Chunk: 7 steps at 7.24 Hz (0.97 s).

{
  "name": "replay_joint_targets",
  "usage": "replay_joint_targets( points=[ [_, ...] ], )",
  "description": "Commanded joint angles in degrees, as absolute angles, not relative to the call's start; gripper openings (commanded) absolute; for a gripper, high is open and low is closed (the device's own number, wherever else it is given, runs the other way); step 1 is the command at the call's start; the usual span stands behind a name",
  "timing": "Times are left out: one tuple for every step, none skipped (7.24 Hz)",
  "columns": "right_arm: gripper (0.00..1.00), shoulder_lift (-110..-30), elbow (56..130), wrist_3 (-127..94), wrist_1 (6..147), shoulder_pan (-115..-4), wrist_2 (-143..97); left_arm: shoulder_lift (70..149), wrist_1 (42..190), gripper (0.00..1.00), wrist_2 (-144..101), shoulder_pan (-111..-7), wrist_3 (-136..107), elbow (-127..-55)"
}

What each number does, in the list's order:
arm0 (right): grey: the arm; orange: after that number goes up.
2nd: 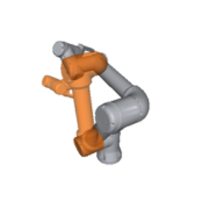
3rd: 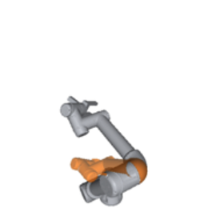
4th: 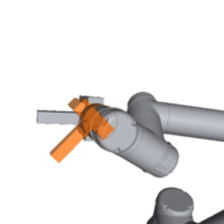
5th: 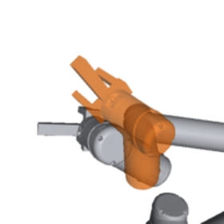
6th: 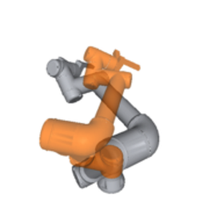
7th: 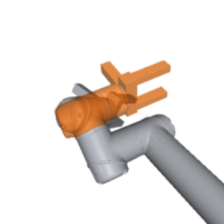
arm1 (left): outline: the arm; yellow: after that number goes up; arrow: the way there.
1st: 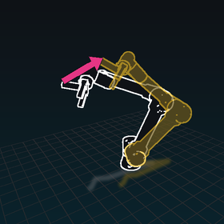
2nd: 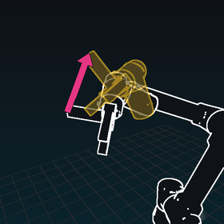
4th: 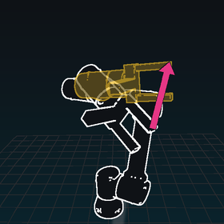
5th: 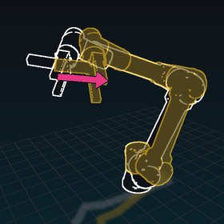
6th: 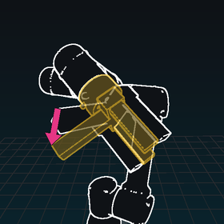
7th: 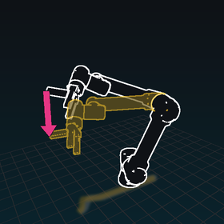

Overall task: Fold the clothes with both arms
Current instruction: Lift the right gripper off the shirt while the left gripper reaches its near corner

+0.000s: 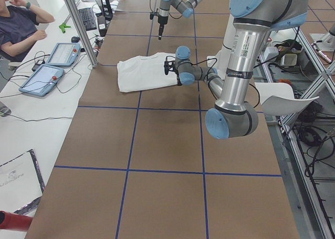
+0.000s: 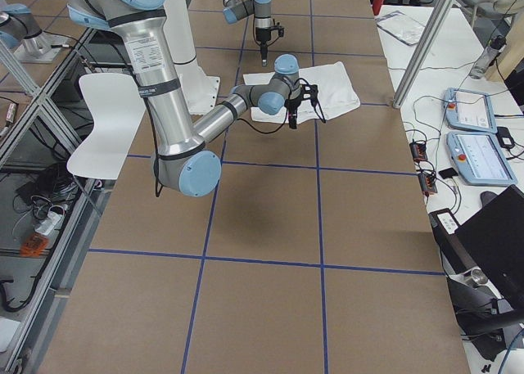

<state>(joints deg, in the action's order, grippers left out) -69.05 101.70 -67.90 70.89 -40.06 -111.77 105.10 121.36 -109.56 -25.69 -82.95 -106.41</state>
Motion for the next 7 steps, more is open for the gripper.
replay_joint_targets(
  points=[
    [1.00, -69.08, 101.78, -67.94, 70.93, -39.82, -111.71, 107.91, 117.54, 1.00, -108.55, -21.81, -86.65, -105.91],
    [1.00, -69.08, 101.69, -67.94, 70.93, -39.81, -111.71, 108.80, 116.64, 1.00, -107.50, -21.10, -86.66, -105.56],
    [1.00, -69.08, 101.78, -67.94, 70.93, -39.81, -111.71, 108.98, 116.63, 1.00, -106.79, -20.57, -86.75, -105.38],
    [1.00, -69.00, 101.69, -67.94, 71.01, -39.73, -111.71, 109.25, 116.63, 0.96, -106.79, -20.39, -87.53, -104.95],
    [1.00, -68.99, 101.69, -67.94, 71.02, -39.73, -111.71, 110.03, 116.63, 0.87, -106.70, -19.96, -88.41, -104.33],
    [1.00, -68.91, 101.78, -67.94, 70.93, -39.73, -111.80, 110.65, 116.63, 0.81, -106.70, -19.95, -88.59, -103.72],
    [1.00, -68.91, 101.69, -67.94, 71.01, -39.73, -111.80, 110.65, 116.63, 0.74, -106.70, -19.95, -88.59, -103.54]
  ],
)
